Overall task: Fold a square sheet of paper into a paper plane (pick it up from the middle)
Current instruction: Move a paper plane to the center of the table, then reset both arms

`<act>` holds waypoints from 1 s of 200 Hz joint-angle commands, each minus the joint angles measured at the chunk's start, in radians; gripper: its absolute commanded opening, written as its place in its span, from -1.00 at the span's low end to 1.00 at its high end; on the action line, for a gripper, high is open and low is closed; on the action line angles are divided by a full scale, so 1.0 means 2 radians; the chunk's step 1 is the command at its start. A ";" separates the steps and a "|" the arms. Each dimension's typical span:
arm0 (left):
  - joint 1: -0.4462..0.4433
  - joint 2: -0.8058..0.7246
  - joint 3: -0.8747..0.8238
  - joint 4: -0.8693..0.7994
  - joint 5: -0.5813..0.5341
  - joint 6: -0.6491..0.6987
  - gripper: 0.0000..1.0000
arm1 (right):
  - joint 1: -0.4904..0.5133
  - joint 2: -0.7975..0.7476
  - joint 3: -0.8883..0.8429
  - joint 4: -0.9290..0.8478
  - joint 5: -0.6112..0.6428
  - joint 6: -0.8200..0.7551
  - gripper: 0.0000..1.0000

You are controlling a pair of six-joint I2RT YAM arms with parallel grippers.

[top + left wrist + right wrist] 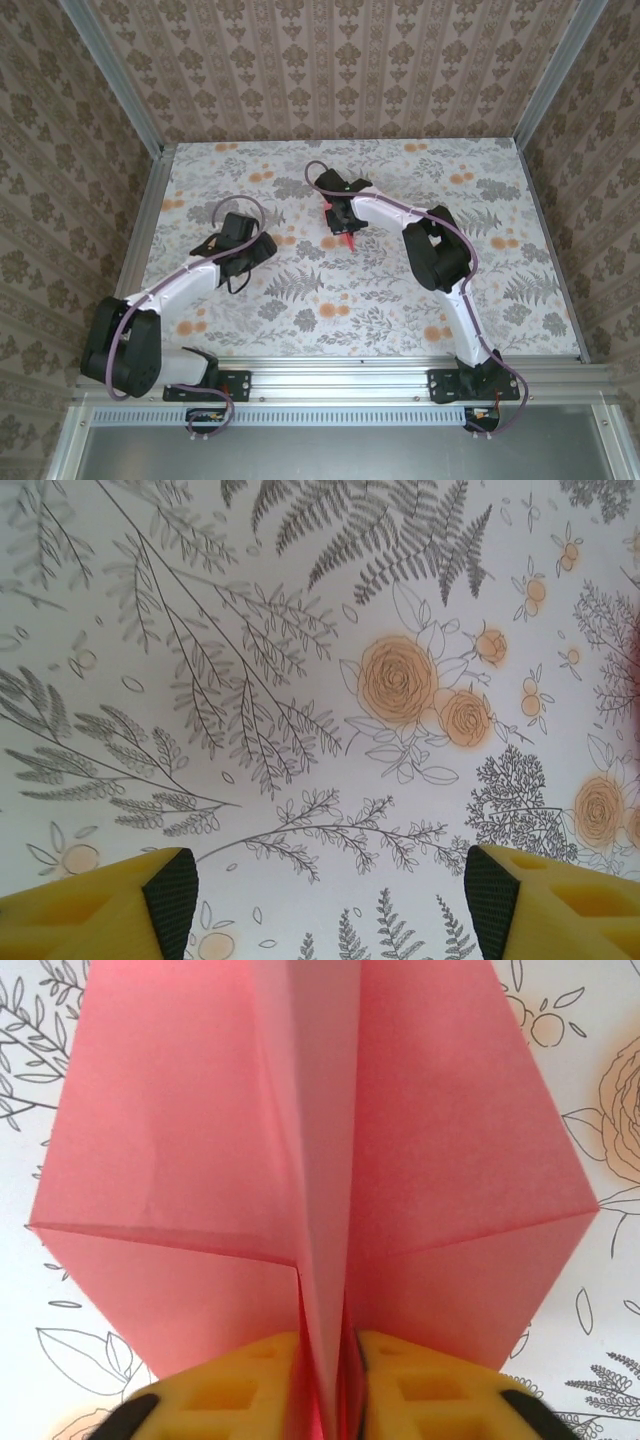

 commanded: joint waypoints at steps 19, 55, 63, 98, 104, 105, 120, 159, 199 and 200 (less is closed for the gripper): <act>0.017 -0.026 0.052 -0.069 -0.072 0.048 0.54 | 0.000 -0.081 0.016 -0.043 0.013 0.004 -0.25; 0.042 -0.057 0.078 -0.088 -0.132 0.101 0.69 | -0.021 -0.206 -0.037 -0.014 0.047 0.000 0.20; 0.050 -0.065 0.079 -0.085 -0.139 0.115 0.76 | -0.035 -0.237 -0.064 0.002 0.049 0.002 0.30; 0.080 -0.109 0.038 -0.036 -0.179 0.169 1.00 | -0.114 -0.360 -0.221 0.107 0.056 0.003 0.93; 0.085 -0.118 0.027 -0.025 -0.187 0.176 1.00 | -0.129 -0.379 -0.249 0.126 0.060 -0.001 1.00; 0.086 -0.119 0.025 -0.024 -0.188 0.178 1.00 | -0.131 -0.382 -0.253 0.129 0.062 -0.002 1.00; 0.095 -0.131 0.004 -0.008 -0.223 0.193 1.00 | -0.161 -0.419 -0.318 0.171 0.090 -0.018 1.00; 0.111 -0.128 -0.064 0.069 -0.281 0.246 1.00 | -0.199 -0.499 -0.476 0.280 0.204 -0.044 1.00; 0.122 -0.120 -0.120 0.218 -0.230 0.349 1.00 | -0.233 -0.518 -0.600 0.432 0.227 -0.069 1.00; 0.123 -0.120 -0.122 0.224 -0.228 0.352 1.00 | -0.234 -0.517 -0.602 0.433 0.226 -0.071 1.00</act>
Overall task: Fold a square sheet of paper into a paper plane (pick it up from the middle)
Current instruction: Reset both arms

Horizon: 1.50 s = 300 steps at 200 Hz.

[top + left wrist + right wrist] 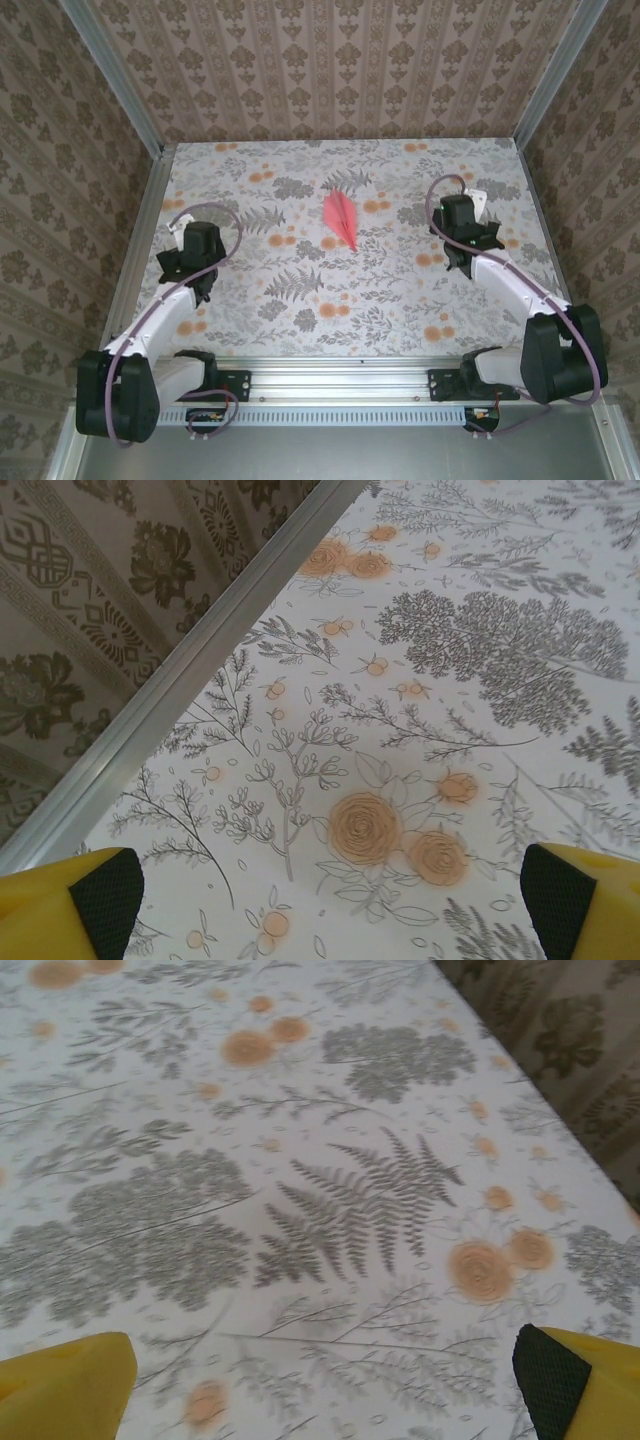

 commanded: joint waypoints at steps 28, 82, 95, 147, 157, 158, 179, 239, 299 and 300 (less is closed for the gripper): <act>0.025 0.028 -0.066 0.233 0.095 0.146 1.00 | -0.037 0.005 -0.091 0.206 -0.005 -0.070 1.00; 0.069 0.114 -0.092 0.391 0.233 0.180 1.00 | -0.051 0.054 -0.145 0.406 -0.115 -0.104 1.00; 0.074 0.130 -0.086 0.405 0.255 0.190 1.00 | -0.055 0.071 -0.154 0.438 -0.134 -0.110 1.00; 0.090 0.212 -0.076 0.464 0.285 0.188 1.00 | -0.058 0.137 -0.185 0.551 -0.203 -0.132 0.99; 0.091 0.226 -0.070 0.467 0.284 0.187 1.00 | -0.058 0.141 -0.185 0.560 -0.210 -0.136 0.99; 0.091 0.226 -0.070 0.467 0.284 0.187 1.00 | -0.058 0.141 -0.185 0.559 -0.211 -0.136 1.00; 0.092 0.223 -0.060 0.441 0.281 0.186 1.00 | -0.058 0.140 -0.178 0.543 -0.214 -0.138 1.00; 0.086 0.226 -0.058 0.441 0.266 0.189 1.00 | -0.058 0.140 -0.168 0.524 -0.214 -0.136 1.00; 0.085 0.226 -0.055 0.438 0.266 0.190 1.00 | -0.058 0.140 -0.167 0.523 -0.214 -0.136 1.00; 0.086 0.226 -0.055 0.438 0.265 0.190 1.00 | -0.058 0.140 -0.167 0.523 -0.214 -0.136 1.00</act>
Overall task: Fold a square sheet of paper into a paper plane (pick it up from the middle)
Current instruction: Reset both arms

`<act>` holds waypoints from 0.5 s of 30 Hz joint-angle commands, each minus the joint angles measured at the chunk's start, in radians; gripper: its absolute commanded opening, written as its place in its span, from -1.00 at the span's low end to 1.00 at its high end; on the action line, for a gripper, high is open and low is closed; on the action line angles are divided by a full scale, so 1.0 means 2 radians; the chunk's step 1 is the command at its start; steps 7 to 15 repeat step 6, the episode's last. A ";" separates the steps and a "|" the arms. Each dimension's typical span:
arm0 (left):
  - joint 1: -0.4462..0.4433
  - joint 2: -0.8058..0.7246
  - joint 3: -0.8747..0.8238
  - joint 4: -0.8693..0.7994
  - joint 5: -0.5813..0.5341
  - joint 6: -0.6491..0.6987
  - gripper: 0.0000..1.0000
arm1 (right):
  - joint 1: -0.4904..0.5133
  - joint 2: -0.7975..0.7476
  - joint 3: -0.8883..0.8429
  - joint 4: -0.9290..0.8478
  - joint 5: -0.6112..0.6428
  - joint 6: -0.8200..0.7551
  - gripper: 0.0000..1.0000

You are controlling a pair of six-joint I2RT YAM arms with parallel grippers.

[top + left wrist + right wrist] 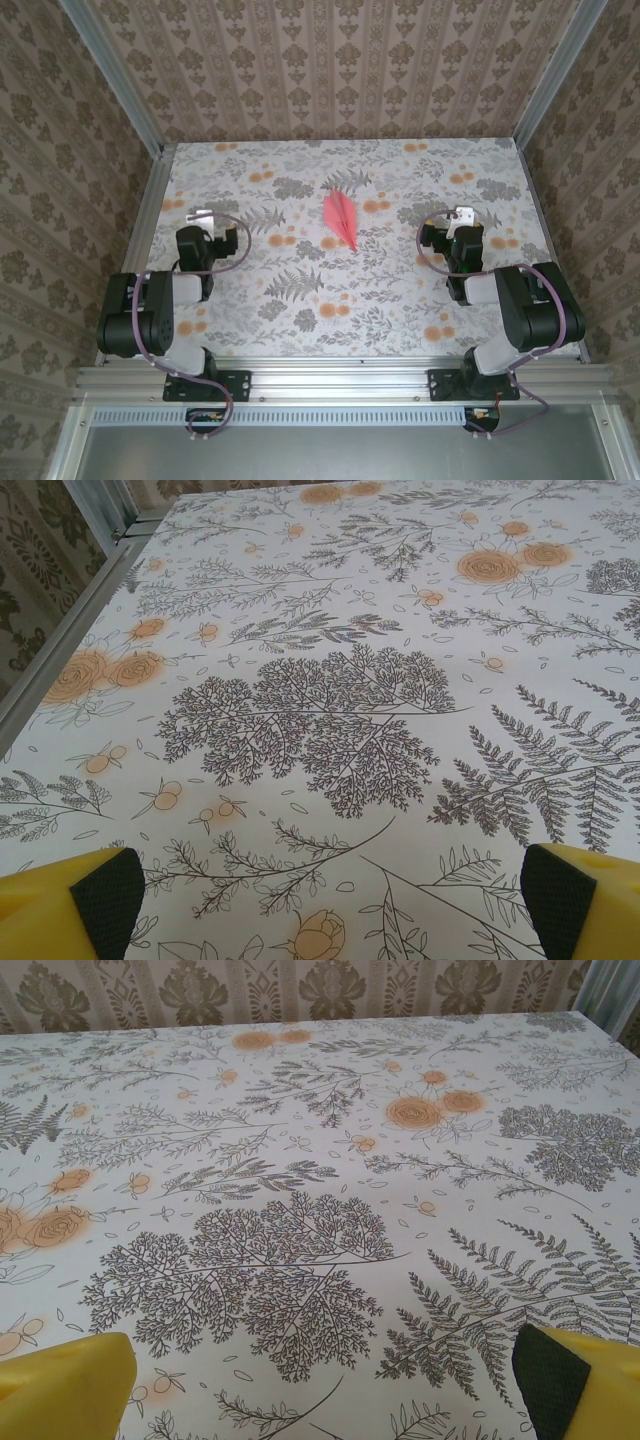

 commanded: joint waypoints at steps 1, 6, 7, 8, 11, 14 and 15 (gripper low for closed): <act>-0.002 0.002 0.011 0.008 0.000 0.010 1.00 | -0.002 0.000 0.012 0.004 -0.010 -0.006 1.00; -0.002 0.002 0.011 0.009 0.000 0.010 1.00 | -0.002 -0.001 0.011 0.005 -0.010 -0.006 1.00; -0.002 0.002 0.011 0.009 0.000 0.010 1.00 | -0.002 -0.001 0.011 0.005 -0.010 -0.006 1.00; -0.002 0.002 0.011 0.009 0.000 0.010 1.00 | -0.002 -0.001 0.011 0.005 -0.010 -0.006 1.00; -0.002 0.002 0.011 0.009 0.000 0.010 1.00 | -0.002 -0.001 0.011 0.005 -0.010 -0.006 1.00; -0.002 0.002 0.011 0.009 0.000 0.010 1.00 | -0.002 -0.001 0.011 0.005 -0.010 -0.006 1.00; -0.002 0.002 0.011 0.009 0.000 0.010 1.00 | -0.002 -0.001 0.011 0.005 -0.010 -0.006 1.00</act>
